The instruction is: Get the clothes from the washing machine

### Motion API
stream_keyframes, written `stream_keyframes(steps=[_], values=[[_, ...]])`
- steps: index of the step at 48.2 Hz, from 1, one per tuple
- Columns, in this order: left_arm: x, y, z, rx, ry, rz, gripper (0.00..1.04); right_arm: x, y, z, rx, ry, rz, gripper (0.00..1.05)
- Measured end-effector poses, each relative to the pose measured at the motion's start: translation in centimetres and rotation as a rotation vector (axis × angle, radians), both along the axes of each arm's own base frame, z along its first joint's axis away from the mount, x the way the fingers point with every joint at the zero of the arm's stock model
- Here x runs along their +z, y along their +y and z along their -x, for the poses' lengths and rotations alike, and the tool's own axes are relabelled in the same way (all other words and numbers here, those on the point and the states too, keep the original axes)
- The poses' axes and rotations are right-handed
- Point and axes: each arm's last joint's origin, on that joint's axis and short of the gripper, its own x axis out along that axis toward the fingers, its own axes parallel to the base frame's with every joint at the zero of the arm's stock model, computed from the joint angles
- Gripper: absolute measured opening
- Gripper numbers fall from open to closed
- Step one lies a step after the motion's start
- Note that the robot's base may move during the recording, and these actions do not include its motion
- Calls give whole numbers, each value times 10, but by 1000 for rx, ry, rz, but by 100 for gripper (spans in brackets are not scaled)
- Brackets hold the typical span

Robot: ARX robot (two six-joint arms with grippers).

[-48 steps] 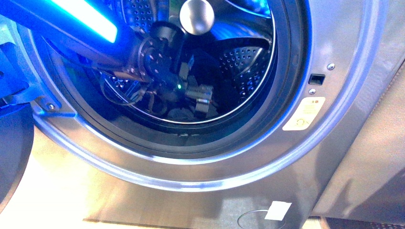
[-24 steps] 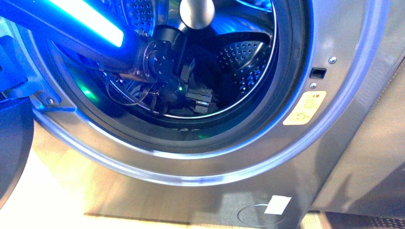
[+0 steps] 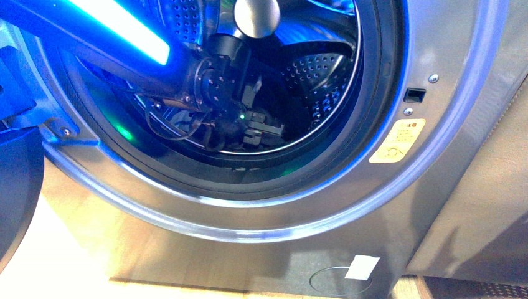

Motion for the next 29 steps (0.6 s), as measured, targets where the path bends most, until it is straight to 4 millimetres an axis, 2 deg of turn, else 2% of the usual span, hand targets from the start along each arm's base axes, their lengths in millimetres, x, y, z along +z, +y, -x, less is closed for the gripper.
stream_keyframes(steps=[3,13,23,29], values=[[7,0,5,-5,-16,7,5,0,0,0,0,0,0,97],[37,6,27,-26,-78,40,5,0,0,0,0,0,0,97],[56,17,46,-22,-120,61,5,0,0,0,0,0,0,97],[67,27,66,-24,-151,87,5,0,0,0,0,0,0,97]])
